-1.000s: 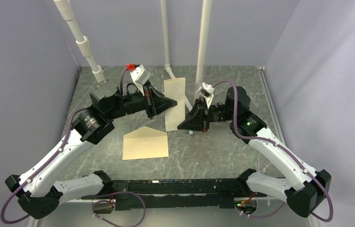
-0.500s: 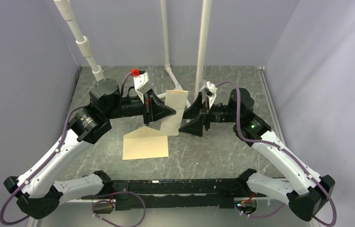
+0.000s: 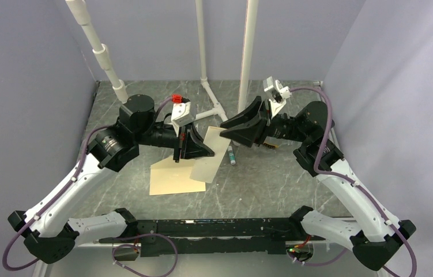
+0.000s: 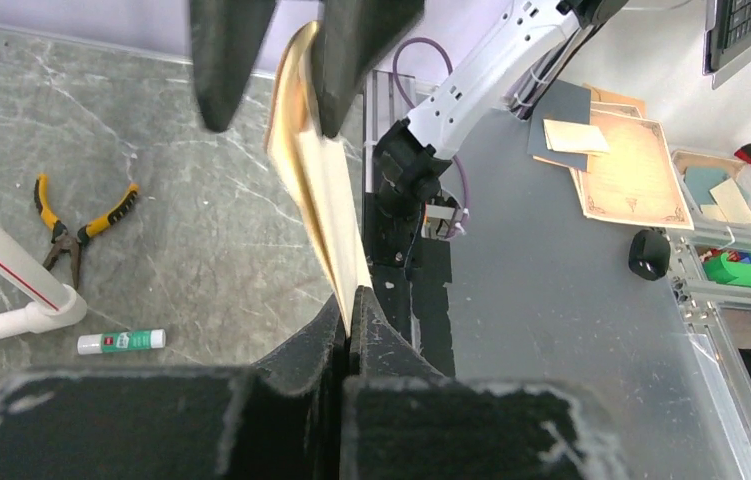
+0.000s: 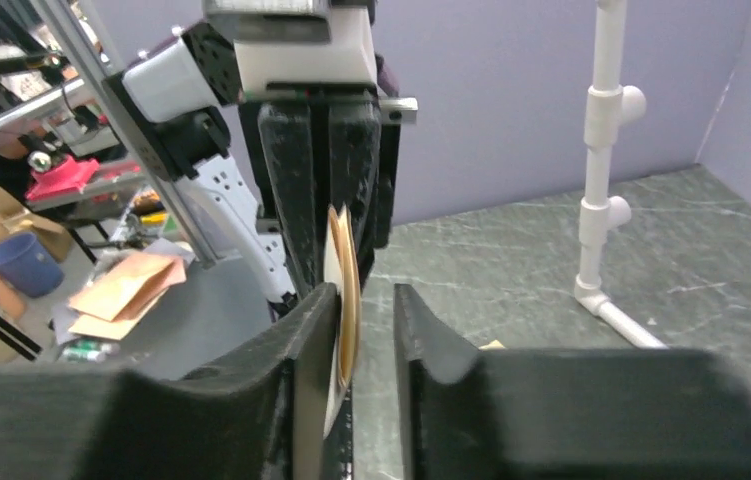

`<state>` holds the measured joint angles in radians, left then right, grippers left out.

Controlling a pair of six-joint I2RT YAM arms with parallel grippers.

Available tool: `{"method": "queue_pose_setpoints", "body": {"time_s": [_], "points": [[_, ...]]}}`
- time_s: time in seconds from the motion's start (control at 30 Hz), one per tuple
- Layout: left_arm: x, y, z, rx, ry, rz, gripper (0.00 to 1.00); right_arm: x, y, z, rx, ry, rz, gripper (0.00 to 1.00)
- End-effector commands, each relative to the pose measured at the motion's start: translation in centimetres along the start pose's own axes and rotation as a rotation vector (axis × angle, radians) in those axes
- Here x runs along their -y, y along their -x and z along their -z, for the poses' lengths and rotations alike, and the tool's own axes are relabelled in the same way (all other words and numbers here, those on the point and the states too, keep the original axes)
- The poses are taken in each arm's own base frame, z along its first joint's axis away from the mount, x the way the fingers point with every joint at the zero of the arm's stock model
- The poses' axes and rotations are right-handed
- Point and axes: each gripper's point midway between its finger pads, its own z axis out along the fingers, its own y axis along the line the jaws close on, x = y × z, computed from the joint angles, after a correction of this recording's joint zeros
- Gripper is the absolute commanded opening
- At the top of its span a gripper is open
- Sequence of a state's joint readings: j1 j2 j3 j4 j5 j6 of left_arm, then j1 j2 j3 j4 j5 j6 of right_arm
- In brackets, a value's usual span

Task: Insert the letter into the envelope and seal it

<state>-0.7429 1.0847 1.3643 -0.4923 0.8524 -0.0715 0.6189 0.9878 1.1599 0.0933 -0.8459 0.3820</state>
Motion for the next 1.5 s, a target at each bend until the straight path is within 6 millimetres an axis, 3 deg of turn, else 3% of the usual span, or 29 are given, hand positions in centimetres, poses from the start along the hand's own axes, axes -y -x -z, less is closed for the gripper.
{"method": "queue_pose_setpoints", "body": {"time_s": [0.0,0.07,0.33,0.37,0.47,0.53,0.63,0.8,0.83,0.93,0.97,1.1,1.17,1.27,1.47], "points": [[0.6,0.8,0.1,0.011,-0.032,-0.037,0.03,0.1,2.4,-0.5,0.041,-0.027,-0.009,0.17],[0.2,1.0,0.0,0.017,-0.014,-0.033,0.03,0.3,2.8,-0.6,0.056,-0.037,-0.022,0.00],[-1.0,2.5,0.0,0.086,0.066,-0.011,0.02,0.2,5.2,-0.2,0.210,-0.065,-0.015,0.00],[-0.9,2.5,0.0,0.087,0.063,-0.014,0.03,0.4,5.0,-0.3,0.194,-0.073,-0.020,0.08],[-0.9,2.5,0.1,0.084,0.068,-0.020,0.02,0.1,4.3,-0.6,0.137,-0.039,-0.019,0.57],[-0.9,2.4,0.2,0.080,0.069,-0.027,0.02,-0.2,3.1,-0.5,0.072,-0.021,-0.017,0.68],[-0.3,2.5,0.2,0.082,0.043,-0.045,0.02,-0.7,1.9,-0.1,-0.003,0.004,0.004,0.72],[-0.3,2.7,0.1,0.076,0.032,-0.047,0.02,-1.2,1.1,-0.2,-0.063,0.045,-0.013,0.56],[-0.3,2.7,0.0,0.075,0.029,-0.042,0.02,-1.1,1.2,-0.3,-0.057,0.046,-0.018,0.48],[-0.2,3.1,0.0,0.089,0.027,-0.035,0.04,-0.4,2.2,-0.6,-0.002,0.011,-0.018,0.09],[-0.1,3.3,0.1,0.097,0.030,-0.032,0.10,-0.2,2.7,-0.6,0.033,-0.010,-0.017,0.00],[-1.1,4.8,0.2,0.170,0.099,0.019,0.59,0.0,5.8,0.1,0.230,-0.076,0.018,0.00],[-2.0,5.4,0.1,0.212,0.151,0.074,0.75,-0.1,7.4,0.8,0.330,-0.104,0.046,0.00],[-3.1,6.2,-0.3,0.271,0.192,0.166,0.84,0.3,9.7,2.1,0.482,-0.165,0.050,0.00],[-4.3,7.6,1.0,0.387,0.294,0.230,0.79,1.0,12.6,4.7,0.705,-0.255,0.034,0.00]]}}
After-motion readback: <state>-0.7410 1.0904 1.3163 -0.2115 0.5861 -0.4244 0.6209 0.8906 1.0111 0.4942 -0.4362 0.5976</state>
